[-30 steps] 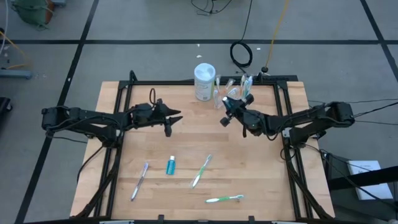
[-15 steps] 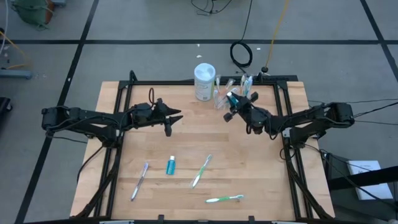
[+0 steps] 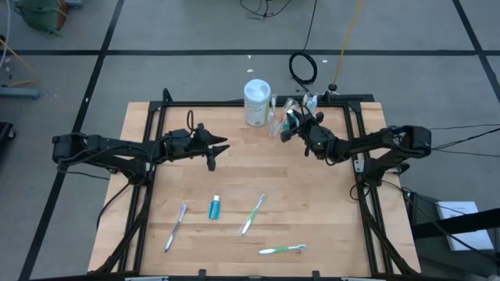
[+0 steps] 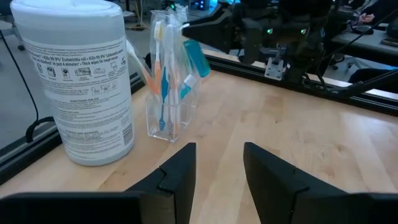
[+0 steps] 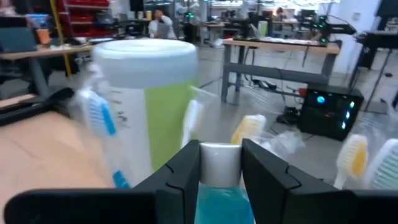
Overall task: Pick & Place toothbrushing station
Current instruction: Put the blue mouthwash into the transparent organizer
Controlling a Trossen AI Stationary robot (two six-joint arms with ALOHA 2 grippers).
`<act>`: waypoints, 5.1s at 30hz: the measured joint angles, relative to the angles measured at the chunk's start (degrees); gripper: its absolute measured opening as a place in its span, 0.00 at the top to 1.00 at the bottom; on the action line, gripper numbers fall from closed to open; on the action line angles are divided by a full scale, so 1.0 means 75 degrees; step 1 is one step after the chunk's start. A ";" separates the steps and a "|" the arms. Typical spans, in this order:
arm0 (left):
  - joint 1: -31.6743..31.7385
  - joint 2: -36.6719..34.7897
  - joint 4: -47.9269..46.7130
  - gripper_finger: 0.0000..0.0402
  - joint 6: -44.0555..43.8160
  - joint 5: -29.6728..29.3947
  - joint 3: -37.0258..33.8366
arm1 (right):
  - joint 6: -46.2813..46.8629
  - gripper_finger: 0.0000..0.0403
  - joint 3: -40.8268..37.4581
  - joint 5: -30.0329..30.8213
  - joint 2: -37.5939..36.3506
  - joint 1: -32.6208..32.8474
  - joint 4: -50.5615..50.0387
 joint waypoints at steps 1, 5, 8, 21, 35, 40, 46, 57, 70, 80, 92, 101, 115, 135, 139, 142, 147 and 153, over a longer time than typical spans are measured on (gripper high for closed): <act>0.0000 0.0000 0.0000 0.66 0.0000 0.0002 0.0000 | 0.0043 0.76 0.0000 -0.0002 0.0081 -0.0064 0.0056; 0.0000 0.0000 -0.0002 0.66 0.0000 0.0003 0.0000 | 0.0315 0.76 0.0000 -0.0004 0.0178 -0.0298 0.0050; 0.0000 0.0000 -0.0003 0.66 0.0046 0.0002 0.0000 | 0.0316 0.76 0.0000 0.0002 0.0170 -0.0513 0.0069; 0.0000 0.0000 -0.0003 0.66 0.0154 -0.0003 0.0000 | 0.0706 0.76 0.0012 -0.1197 0.0518 -0.1227 0.0487; 0.0000 0.0000 -0.0005 0.66 0.0125 -0.0006 0.0000 | -0.0709 0.76 0.0015 -0.1211 0.1917 -0.1218 0.2480; 0.0000 0.0000 -0.0005 0.66 0.0122 -0.0006 0.0000 | -0.0876 0.76 0.0015 -0.1210 0.2159 -0.1218 0.2594; 0.0000 0.0000 -0.0005 0.66 0.0099 -0.0009 0.0000 | -0.0876 0.70 0.0015 -0.1196 0.2139 -0.1195 0.2251; 0.0000 -0.0003 -0.0008 0.66 0.0102 -0.0006 0.0000 | -0.1424 0.60 0.0006 -0.0919 0.1525 -0.0694 0.1671; -0.0003 -0.0003 -0.0009 0.66 0.0009 0.0000 0.0000 | -0.0081 0.62 0.0006 -0.0203 -0.0509 -0.0167 -0.2362; -0.0003 -0.0003 -0.0009 0.66 -0.0038 0.0003 0.0000 | -0.0001 0.64 0.0006 -0.1768 -0.1179 0.0227 -0.3311; -0.0006 -0.0003 -0.0009 0.66 -0.0396 0.0012 0.0000 | -0.0003 0.84 0.0006 -0.2409 -0.1206 0.0195 -0.3299; -0.0006 -0.0003 -0.0012 0.66 -0.0402 0.0012 0.0000 | -0.0006 0.99 0.0006 -0.2401 -0.1206 0.0195 -0.3287; -0.0006 -0.0003 -0.0015 0.66 -0.0402 0.0012 0.0000 | -0.0006 1.00 0.0006 -0.2406 -0.1206 0.0191 -0.3381; -0.0006 -0.0003 -0.0015 0.66 -0.0337 0.0003 0.0000 | 0.0477 1.00 0.0006 -0.2413 -0.1206 -0.0260 -0.3873; -0.0006 -0.0003 -0.0013 0.66 -0.0335 0.0000 0.0000 | 0.0484 1.00 0.0006 -0.2768 -0.1206 -0.0273 -0.4087; -0.0006 -0.0003 -0.0012 0.66 -0.0335 -0.0003 0.0000 | 0.0607 1.00 0.0006 -0.3027 -0.1206 -0.0274 -0.4100; -0.0006 -0.0003 -0.0012 0.66 -0.0334 -0.0003 0.0000 | 0.0714 1.00 0.0006 -0.3006 -0.1203 -0.0388 -0.4152; -0.0006 -0.0003 -0.0009 0.66 -0.0198 -0.0009 0.0000 | 0.0793 1.00 0.0015 -0.3005 -0.1077 -0.0648 -0.4095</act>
